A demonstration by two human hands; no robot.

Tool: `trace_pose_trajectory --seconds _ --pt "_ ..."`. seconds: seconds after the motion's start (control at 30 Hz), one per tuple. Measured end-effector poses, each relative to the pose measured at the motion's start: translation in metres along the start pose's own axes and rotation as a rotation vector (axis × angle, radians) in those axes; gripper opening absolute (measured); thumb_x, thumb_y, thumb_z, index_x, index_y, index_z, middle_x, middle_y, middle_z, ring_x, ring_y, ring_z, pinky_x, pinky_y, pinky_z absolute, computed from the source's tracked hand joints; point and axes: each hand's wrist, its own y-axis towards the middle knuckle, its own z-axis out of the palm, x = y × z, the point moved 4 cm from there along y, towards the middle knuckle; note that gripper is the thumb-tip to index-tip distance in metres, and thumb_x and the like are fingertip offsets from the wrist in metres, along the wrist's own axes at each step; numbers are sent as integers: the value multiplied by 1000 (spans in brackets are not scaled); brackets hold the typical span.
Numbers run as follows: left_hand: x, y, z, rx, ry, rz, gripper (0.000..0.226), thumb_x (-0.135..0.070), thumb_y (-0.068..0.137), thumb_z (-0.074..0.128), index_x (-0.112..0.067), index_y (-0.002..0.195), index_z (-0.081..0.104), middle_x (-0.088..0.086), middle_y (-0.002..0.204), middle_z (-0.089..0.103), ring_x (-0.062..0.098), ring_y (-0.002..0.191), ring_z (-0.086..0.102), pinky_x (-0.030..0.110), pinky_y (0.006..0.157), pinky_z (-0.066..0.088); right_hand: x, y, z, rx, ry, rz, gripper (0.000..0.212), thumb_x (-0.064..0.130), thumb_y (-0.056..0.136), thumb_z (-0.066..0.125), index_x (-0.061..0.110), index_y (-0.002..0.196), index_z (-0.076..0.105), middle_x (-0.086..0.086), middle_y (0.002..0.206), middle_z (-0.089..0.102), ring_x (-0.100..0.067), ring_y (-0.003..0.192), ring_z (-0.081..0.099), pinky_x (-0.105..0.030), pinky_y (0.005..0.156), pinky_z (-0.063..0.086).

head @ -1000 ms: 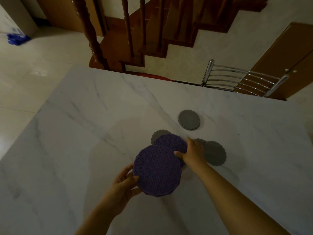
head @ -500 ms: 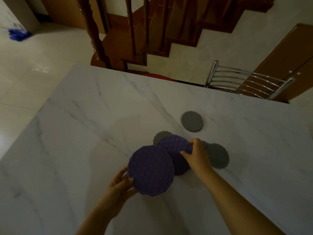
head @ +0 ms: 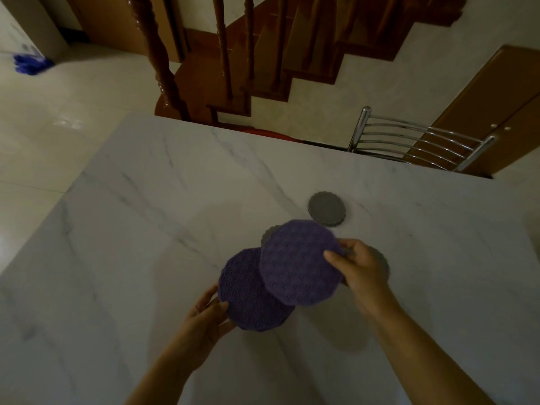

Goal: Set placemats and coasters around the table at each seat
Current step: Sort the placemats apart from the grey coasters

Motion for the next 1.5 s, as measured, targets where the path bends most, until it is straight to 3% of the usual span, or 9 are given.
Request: trace_pose_trajectory --seconds 0.17,0.4,0.5,0.6,0.77,1.13,1.2,1.3,1.5 --pt "4 -3 6 24 14 -13 45 1 74 58 -12 117 60 11 110 73 28 89 72 42 66 60 -24 -18 32 132 -6 85 23 19 81 70 27 97 55 2 102 67 -12 89 68 -25 70 57" --pt "5 -7 15 92 32 -33 46 2 76 57 -11 120 60 13 109 72 28 88 72 41 68 60 -35 -28 34 29 -188 -7 21 19 81 71 28 93 57 10 102 61 -4 98 55 -13 70 46" --pt "5 -7 17 114 44 -47 45 2 76 57 -11 118 62 13 107 72 27 85 72 41 67 60 -41 -32 32 63 -134 34 22 21 82 69 26 100 58 4 112 61 -8 105 56 -19 79 51" --pt "6 -8 18 138 61 -61 44 2 76 57 -11 117 64 14 108 72 27 85 72 41 68 60 -45 -37 32 105 -47 76 28 21 82 69 28 107 58 1 115 62 -16 106 61 -38 85 57" --pt "7 -10 19 140 85 -90 45 2 75 56 -10 119 62 15 103 73 28 82 72 42 68 60 -45 -43 31 67 -80 9 31 21 83 68 38 106 57 11 109 62 -5 98 62 -19 73 56" --pt "10 -11 24 74 244 -80 51 -3 70 66 -13 119 59 10 105 73 27 88 72 44 68 60 -46 -52 29 65 -221 -33 45 27 85 66 27 128 54 17 110 59 5 97 57 -11 72 51" --pt "10 -11 23 55 258 -70 51 -3 69 66 -12 119 59 10 100 74 26 83 72 45 67 60 -47 -53 28 84 -221 -24 43 31 86 64 33 127 54 15 116 60 0 103 58 -15 80 50" --pt "10 -12 20 35 255 -45 48 -3 69 63 -13 116 59 7 93 75 22 76 72 43 65 61 -46 -54 27 145 -251 -19 33 36 87 60 50 116 51 22 117 58 5 104 56 -10 80 48" --pt "12 -16 18 28 263 -27 49 -3 69 63 -13 118 59 9 102 73 25 85 71 48 73 60 -51 -51 27 193 -275 0 37 29 88 62 58 107 50 30 112 56 -1 100 61 -15 80 50"
